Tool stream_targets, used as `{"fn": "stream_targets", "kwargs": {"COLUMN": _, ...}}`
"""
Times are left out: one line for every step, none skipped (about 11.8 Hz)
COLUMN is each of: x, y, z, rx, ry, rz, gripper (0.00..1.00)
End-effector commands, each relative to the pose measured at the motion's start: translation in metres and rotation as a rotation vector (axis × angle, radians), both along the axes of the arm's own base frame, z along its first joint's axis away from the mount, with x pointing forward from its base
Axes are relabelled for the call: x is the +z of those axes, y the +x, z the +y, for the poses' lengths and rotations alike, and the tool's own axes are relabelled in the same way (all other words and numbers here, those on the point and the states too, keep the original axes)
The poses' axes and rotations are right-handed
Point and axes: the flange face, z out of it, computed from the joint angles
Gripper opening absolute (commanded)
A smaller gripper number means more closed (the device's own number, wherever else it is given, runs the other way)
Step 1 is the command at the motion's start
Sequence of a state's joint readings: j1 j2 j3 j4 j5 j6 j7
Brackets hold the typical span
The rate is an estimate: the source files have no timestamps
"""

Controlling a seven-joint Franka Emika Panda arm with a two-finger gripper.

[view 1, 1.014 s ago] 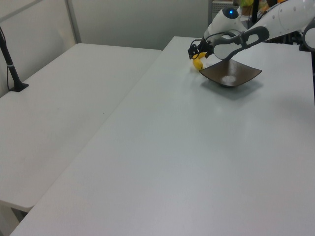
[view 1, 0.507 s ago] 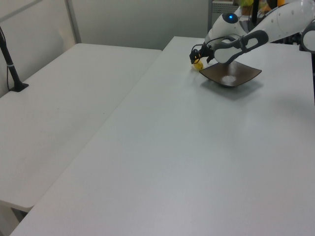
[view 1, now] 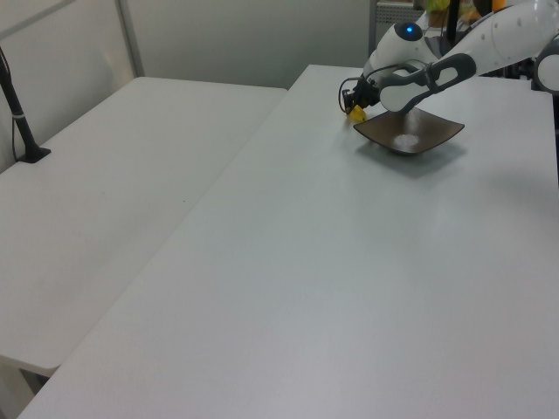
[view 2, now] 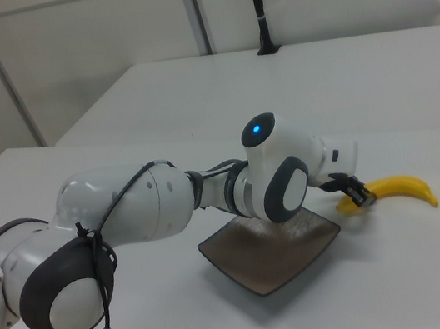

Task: Bananas placed on a ceramic plate
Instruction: 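Close the gripper around the middle of the banana, then lift the banana and carry it over the brown plate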

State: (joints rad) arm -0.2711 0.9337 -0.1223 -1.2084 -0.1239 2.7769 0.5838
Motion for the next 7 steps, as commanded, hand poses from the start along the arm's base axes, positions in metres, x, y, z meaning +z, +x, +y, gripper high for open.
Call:
{"fn": "stream_targets", "kwargs": {"x": 0.006, "y": 0.003, "z": 0.002, "rx": 0.002, "ry": -0.02, "rz": -0.02, "gripper": 0.07}}
{"fn": "stream_targets", "kwargs": {"x": 0.018, "y": 0.002, "z": 0.001, "rx": 0.0, "ry": -0.022, "rz": -0.031, "gripper": 0.07}}
{"fn": "stream_targets", "kwargs": {"x": 0.031, "y": 0.003, "z": 0.004, "rx": 0.0, "ry": -0.018, "rz": -0.044, "gripper": 0.07}}
{"fn": "stream_targets", "kwargs": {"x": 0.047, "y": 0.002, "z": 0.004, "rx": -0.002, "ry": -0.017, "rz": -0.054, "gripper": 0.07}}
{"fn": "stream_targets", "kwargs": {"x": 0.062, "y": -0.006, "z": 0.004, "rx": -0.009, "ry": -0.009, "rz": -0.059, "gripper": 0.07}}
{"fn": "stream_targets", "kwargs": {"x": 0.083, "y": -0.019, "z": 0.001, "rx": -0.018, "ry": -0.005, "rz": -0.063, "gripper": 0.07}}
{"fn": "stream_targets", "kwargs": {"x": 0.095, "y": -0.032, "z": 0.008, "rx": -0.007, "ry": 0.006, "rz": -0.05, "gripper": 0.07}}
